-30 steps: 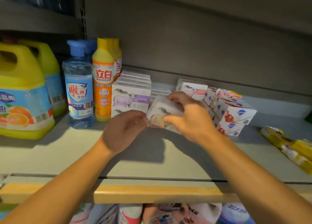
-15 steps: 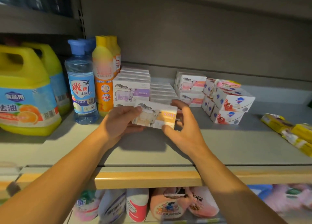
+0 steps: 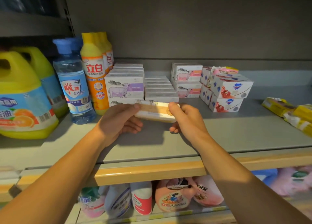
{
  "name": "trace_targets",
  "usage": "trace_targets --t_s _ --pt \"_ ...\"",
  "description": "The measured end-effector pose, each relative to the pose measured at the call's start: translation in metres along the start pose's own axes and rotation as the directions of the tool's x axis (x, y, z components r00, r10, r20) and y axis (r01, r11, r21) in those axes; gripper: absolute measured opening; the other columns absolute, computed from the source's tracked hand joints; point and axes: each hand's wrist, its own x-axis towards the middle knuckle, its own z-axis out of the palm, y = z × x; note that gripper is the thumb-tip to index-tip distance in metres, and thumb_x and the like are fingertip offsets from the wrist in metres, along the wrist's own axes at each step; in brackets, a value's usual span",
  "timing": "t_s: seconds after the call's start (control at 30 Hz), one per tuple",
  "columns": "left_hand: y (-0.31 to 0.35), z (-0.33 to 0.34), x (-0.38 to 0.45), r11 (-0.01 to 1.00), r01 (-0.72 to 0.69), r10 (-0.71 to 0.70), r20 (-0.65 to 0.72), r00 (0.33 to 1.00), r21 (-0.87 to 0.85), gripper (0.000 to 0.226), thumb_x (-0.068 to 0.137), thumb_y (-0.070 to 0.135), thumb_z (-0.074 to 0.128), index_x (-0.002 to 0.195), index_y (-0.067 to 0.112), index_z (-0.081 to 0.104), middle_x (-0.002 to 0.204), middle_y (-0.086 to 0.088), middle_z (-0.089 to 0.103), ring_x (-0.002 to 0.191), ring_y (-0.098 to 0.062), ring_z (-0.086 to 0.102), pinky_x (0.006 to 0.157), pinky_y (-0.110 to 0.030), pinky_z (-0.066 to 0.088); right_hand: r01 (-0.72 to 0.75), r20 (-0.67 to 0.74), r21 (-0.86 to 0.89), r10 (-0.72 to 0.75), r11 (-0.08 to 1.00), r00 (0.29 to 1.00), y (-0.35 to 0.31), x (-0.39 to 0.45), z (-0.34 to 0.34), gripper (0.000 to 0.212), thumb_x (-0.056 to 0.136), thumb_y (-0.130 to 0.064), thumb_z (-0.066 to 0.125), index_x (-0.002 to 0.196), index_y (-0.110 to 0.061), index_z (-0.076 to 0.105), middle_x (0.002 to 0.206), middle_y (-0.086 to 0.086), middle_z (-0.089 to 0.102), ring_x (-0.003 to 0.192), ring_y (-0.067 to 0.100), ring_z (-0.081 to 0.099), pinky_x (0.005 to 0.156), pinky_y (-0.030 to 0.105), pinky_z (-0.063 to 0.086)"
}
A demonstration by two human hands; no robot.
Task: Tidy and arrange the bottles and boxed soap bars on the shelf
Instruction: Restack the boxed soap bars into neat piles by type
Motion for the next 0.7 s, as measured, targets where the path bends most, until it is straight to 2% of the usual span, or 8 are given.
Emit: trace_targets --t_s 0.1,0.2,0.27,0.33,0.4,0.53,0.6,0.7 --pt "-0.0010 -0.0006 0.0014 1.000 0.016 -0.016 -0.028 0.999 0.016 0.065 0.058 0.055 0.074 0.098 0.004 0.068 0.067 -0.020 0.069 0.053 -0.023 0.065 0.048 -0.026 0.055 -0.008 0.030 -0.069 0.011 0.998 1.000 -0.0001 -0.0003 -0.0004 0.046 0.075 -0.066 0.055 0.081 -0.022 0.068 0.073 0.000 0.067 0.050 0.018 0.063 0.050 0.029 0.050" --pt "-0.0025 -0.0022 0.0032 1.000 0.016 -0.016 -0.005 1.000 0.022 0.051 0.064 0.048 0.074 0.094 0.007 0.071 0.071 -0.021 0.070 0.056 -0.022 0.067 0.051 -0.026 0.057 -0.013 0.040 -0.022 0.014 1.000 0.999 -0.0014 -0.0005 0.0000 0.040 0.075 -0.060 0.059 0.090 -0.024 0.069 0.084 -0.001 0.070 0.056 0.017 0.065 0.053 0.028 0.051" --pt "-0.0042 -0.0026 0.0044 0.999 0.005 -0.005 0.016 1.000 0.035 0.035 0.075 0.040 0.071 0.093 0.010 0.073 0.078 -0.022 0.071 0.061 -0.023 0.068 0.055 -0.027 0.058 -0.007 0.051 0.055 0.004 0.998 0.999 -0.0010 0.0000 -0.0004 0.031 0.076 -0.045 0.065 0.101 -0.027 0.068 0.098 0.000 0.069 0.074 0.014 0.069 0.061 0.027 0.055" --pt "-0.0055 -0.0013 0.0051 0.999 -0.010 0.010 0.006 1.000 0.034 0.028 0.090 0.035 0.062 0.102 0.011 0.071 0.086 -0.022 0.072 0.066 -0.025 0.070 0.058 -0.028 0.059 0.023 0.078 0.067 -0.028 0.998 0.997 0.0000 -0.0005 -0.0021 0.041 0.073 -0.027 0.066 0.113 -0.034 0.063 0.102 -0.004 0.068 0.083 0.007 0.068 0.067 0.023 0.056" --pt "-0.0063 0.0008 0.0042 0.997 -0.034 0.035 -0.015 0.999 0.067 0.026 0.097 0.032 0.056 0.110 0.013 0.066 0.091 -0.020 0.073 0.069 -0.027 0.070 0.059 -0.031 0.059 0.082 0.136 0.060 -0.090 0.995 0.987 0.0007 -0.0030 -0.0021 0.051 0.074 -0.016 0.065 0.118 -0.039 0.057 0.098 -0.008 0.070 0.082 0.005 0.068 0.065 0.016 0.052" --pt "-0.0069 0.0040 0.0006 0.947 -0.182 0.187 0.006 0.982 0.264 0.022 0.092 0.014 0.065 0.113 0.019 0.065 0.098 -0.014 0.076 0.085 -0.031 0.073 0.066 -0.043 0.062 0.213 0.119 -0.047 -0.206 0.976 0.971 0.0010 -0.0044 -0.0010 0.042 0.083 -0.015 0.071 0.117 -0.036 0.058 0.111 -0.004 0.066 0.093 0.009 0.066 0.076 0.022 0.053" --pt "-0.0061 0.0038 0.0001 0.874 -0.292 0.302 0.035 0.953 0.388 0.033 0.089 0.009 0.067 0.119 0.021 0.061 0.102 -0.010 0.076 0.092 -0.025 0.073 0.075 -0.045 0.061 0.276 0.100 -0.159 -0.263 0.948 0.960 0.0012 -0.0045 -0.0003 0.044 0.081 -0.015 0.073 0.120 -0.031 0.060 0.115 -0.005 0.063 0.094 0.003 0.062 0.077 0.017 0.050" --pt "-0.0058 0.0036 -0.0006 0.791 -0.388 0.416 0.050 0.908 0.473 0.044 0.087 0.008 0.071 0.125 0.026 0.057 0.110 -0.001 0.073 0.101 -0.012 0.069 0.084 -0.038 0.059 0.390 0.112 -0.254 -0.374 0.885 0.921 0.0010 -0.0073 0.0027 0.047 0.080 -0.010 0.072 0.123 -0.024 0.060 0.112 -0.007 0.057 0.093 -0.010 0.055 0.072 0.002 0.040"
